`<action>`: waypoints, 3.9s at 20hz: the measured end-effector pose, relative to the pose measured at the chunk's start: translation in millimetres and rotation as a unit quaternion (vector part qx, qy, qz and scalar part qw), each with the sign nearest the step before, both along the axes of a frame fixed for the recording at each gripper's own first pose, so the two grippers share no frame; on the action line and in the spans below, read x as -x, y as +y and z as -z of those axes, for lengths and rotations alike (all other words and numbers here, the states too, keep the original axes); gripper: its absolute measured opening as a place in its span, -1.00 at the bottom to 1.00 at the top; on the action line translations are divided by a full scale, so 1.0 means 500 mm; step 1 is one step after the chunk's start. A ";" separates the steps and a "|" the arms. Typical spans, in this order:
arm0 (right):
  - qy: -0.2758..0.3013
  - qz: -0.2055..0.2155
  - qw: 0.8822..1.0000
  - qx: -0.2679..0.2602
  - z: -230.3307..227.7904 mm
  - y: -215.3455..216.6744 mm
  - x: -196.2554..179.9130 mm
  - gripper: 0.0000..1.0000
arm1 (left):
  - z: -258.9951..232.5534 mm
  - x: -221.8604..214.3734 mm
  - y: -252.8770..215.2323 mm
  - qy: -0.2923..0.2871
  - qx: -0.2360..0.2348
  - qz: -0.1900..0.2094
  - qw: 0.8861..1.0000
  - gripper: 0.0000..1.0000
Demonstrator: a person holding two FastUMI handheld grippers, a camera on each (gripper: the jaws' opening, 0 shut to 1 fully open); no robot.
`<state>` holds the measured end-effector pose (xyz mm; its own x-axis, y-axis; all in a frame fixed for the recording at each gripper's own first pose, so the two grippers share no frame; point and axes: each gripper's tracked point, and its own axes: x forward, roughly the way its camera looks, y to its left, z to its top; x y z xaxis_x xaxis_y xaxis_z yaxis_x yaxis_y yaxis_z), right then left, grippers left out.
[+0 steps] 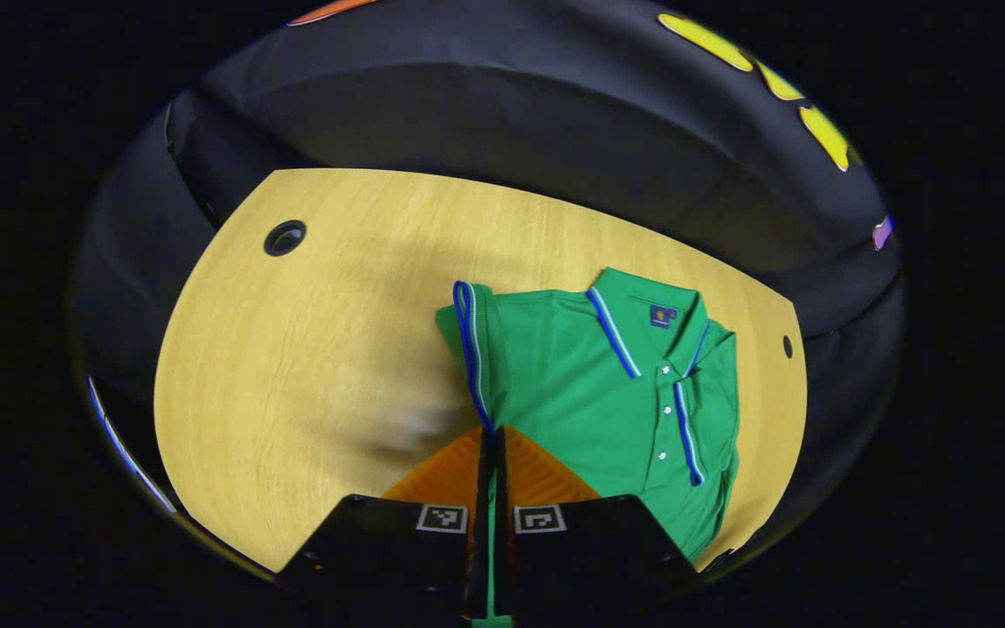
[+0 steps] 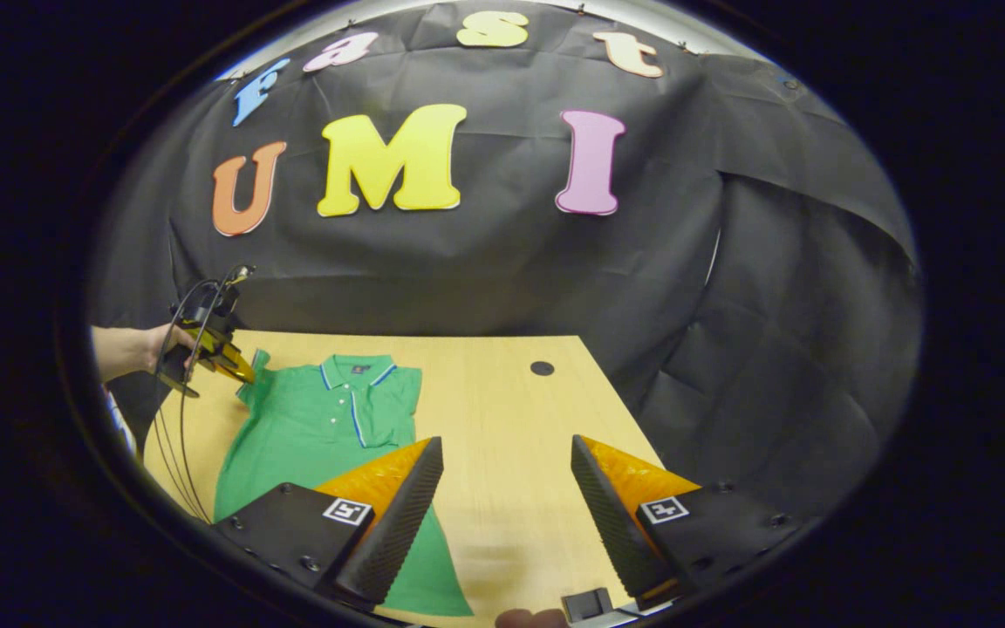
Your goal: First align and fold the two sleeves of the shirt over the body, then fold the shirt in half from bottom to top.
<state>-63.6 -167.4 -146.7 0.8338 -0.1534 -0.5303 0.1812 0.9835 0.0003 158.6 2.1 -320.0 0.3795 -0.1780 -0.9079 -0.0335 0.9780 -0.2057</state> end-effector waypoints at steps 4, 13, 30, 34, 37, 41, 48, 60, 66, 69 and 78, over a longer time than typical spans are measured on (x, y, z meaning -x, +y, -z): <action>-0.003 0.007 1.000 -0.006 0.003 -0.014 0.010 0.91 | -0.013 0.013 -0.024 -0.010 -0.001 0.008 1.000 -0.32; -0.022 -0.040 0.999 -0.006 -0.012 0.047 -0.009 0.91 | -0.079 0.099 0.015 -0.050 -0.003 -0.006 0.999 0.97; 0.091 -0.187 0.978 -0.002 0.150 0.146 0.088 0.91 | -0.103 0.515 0.053 -0.100 -0.065 0.137 0.983 0.97; 0.153 -0.209 0.966 0.009 0.217 0.144 0.174 0.91 | -0.052 0.649 0.073 -0.050 -0.073 0.167 0.982 0.97; 0.202 -0.216 0.955 0.005 0.271 0.141 0.241 0.91 | -0.019 0.739 0.097 -0.007 -0.069 0.170 0.983 0.97; 0.258 -0.223 0.940 0.002 0.335 0.142 0.303 0.87 | 0.021 0.812 0.119 0.030 -0.074 0.172 0.982 0.98; 0.296 -0.248 0.922 0.026 0.403 0.159 0.320 0.96 | 0.062 0.834 0.097 0.035 -0.075 0.190 0.978 0.98; 0.335 -0.274 0.901 0.044 0.483 0.172 0.339 0.92 | 0.114 0.851 0.099 0.058 -0.103 0.205 0.972 0.93; 0.333 -0.301 0.892 0.047 0.488 0.187 0.322 0.14 | 0.118 0.839 0.091 0.051 -0.106 0.198 0.973 0.77; 0.349 -0.294 0.889 0.031 0.486 0.186 0.325 -0.82 | 0.116 0.833 0.097 0.045 -0.088 0.172 0.980 -0.91; 0.347 -0.257 0.901 -0.030 0.449 0.192 0.300 -0.82 | 0.058 0.823 0.063 0.036 0.012 0.113 0.993 -0.93</action>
<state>-213.6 -71.4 -371.3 0.2508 0.2055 -0.9460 -0.3213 0.9395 0.1189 -253.0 33.7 -348.9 0.2618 -0.2724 -0.9259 0.1701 0.9573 -0.2336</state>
